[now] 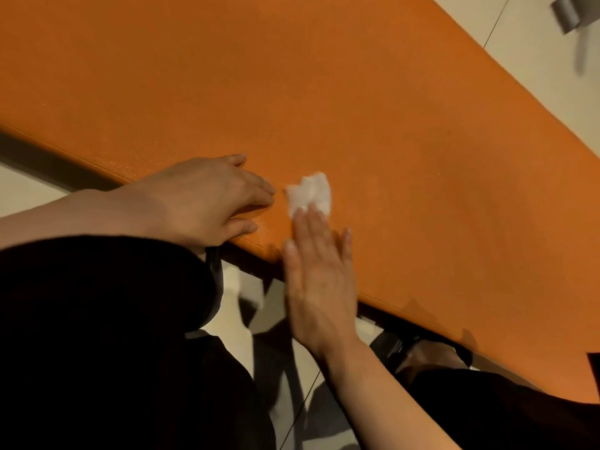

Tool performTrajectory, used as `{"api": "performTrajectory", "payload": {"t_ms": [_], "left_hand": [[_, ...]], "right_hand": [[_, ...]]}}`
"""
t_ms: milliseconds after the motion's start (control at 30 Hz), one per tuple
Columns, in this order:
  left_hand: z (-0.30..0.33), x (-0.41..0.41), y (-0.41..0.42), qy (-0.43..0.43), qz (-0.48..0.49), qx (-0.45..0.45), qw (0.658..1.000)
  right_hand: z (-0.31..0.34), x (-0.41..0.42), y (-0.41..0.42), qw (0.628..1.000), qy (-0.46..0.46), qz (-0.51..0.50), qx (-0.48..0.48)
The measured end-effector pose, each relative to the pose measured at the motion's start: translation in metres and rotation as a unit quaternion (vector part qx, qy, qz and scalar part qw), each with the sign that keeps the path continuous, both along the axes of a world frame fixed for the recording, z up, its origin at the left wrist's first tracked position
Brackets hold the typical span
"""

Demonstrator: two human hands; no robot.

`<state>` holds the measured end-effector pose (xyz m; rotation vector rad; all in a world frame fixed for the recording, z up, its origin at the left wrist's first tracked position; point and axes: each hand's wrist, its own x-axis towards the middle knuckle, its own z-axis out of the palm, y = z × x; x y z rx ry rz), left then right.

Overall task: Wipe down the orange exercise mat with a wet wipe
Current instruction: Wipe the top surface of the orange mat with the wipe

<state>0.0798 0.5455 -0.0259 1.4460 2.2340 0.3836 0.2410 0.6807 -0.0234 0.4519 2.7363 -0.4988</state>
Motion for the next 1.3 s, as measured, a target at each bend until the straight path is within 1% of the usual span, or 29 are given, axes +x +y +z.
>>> {"api": "performTrajectory", "payload": {"t_ms": [100,133,167,200,267,333,367,433,467,533,600,633,700,767,833,900,1033,1100,1167,1300], "left_hand": [[-0.001,-0.001,0.000,-0.017,-0.004,-0.014,1.000],[-0.001,-0.002,0.000,-0.018,-0.003,-0.013,1.000],[-0.002,-0.002,0.000,-0.017,-0.001,-0.011,1.000],[-0.002,-0.002,0.000,-0.014,0.002,-0.007,1.000],[-0.002,-0.001,0.001,-0.010,0.013,-0.001,1.000],[-0.001,-0.001,0.001,-0.010,0.026,0.004,1.000],[0.000,-0.001,0.000,-0.005,0.030,0.004,1.000],[0.001,-0.001,-0.001,0.010,0.036,-0.001,0.999],[0.001,-0.001,-0.001,0.011,0.039,-0.002,0.999],[0.002,0.000,-0.001,0.003,0.043,-0.008,0.999],[0.003,0.000,-0.001,0.003,0.046,-0.009,0.999],[0.003,0.000,0.000,0.007,0.048,-0.006,0.999],[0.004,0.000,0.004,0.016,0.046,-0.011,0.999],[0.003,0.000,0.008,0.027,0.045,-0.023,0.998],[0.002,0.000,0.011,0.031,0.045,-0.021,0.998],[0.002,0.001,0.013,0.035,0.043,-0.031,0.998],[0.005,0.001,0.016,0.026,0.055,-0.037,0.997],[0.005,-0.001,0.020,0.026,0.057,-0.048,0.997],[0.004,-0.004,0.026,0.023,0.061,-0.067,0.996],[0.001,-0.010,0.038,0.016,0.082,-0.055,0.995]], "right_hand": [[-0.004,0.016,0.032,0.991,-0.007,-0.104,0.078],[-0.005,0.012,0.034,0.988,-0.008,-0.138,0.076],[-0.007,0.003,0.032,0.986,-0.013,-0.160,0.054],[-0.009,-0.009,0.026,0.986,-0.019,-0.161,0.020],[-0.010,-0.031,0.008,0.994,-0.014,-0.105,-0.040],[-0.008,-0.041,-0.002,0.996,0.014,-0.036,-0.084],[-0.007,-0.041,0.000,0.996,0.019,-0.011,-0.091],[-0.010,-0.032,0.021,0.998,0.010,0.016,-0.061],[-0.012,-0.026,0.034,0.999,0.003,0.007,-0.033],[-0.015,-0.021,0.055,0.998,-0.015,-0.058,0.006],[-0.020,-0.026,0.061,0.992,-0.039,-0.116,0.013],[-0.022,-0.032,0.057,0.991,-0.050,-0.126,0.005],[-0.022,-0.044,0.045,0.993,-0.042,-0.107,-0.024],[-0.020,-0.050,0.035,0.996,-0.005,-0.054,-0.074],[-0.017,-0.049,0.035,0.995,0.002,-0.004,-0.104],[-0.018,-0.045,0.048,0.996,-0.013,0.015,-0.084],[-0.026,-0.050,0.083,0.996,-0.059,-0.059,-0.001],[-0.030,-0.061,0.084,0.994,-0.077,-0.080,0.015],[-0.031,-0.074,0.071,0.996,-0.068,-0.063,-0.010],[-0.028,-0.091,0.044,0.993,-0.017,0.033,-0.111]]}}
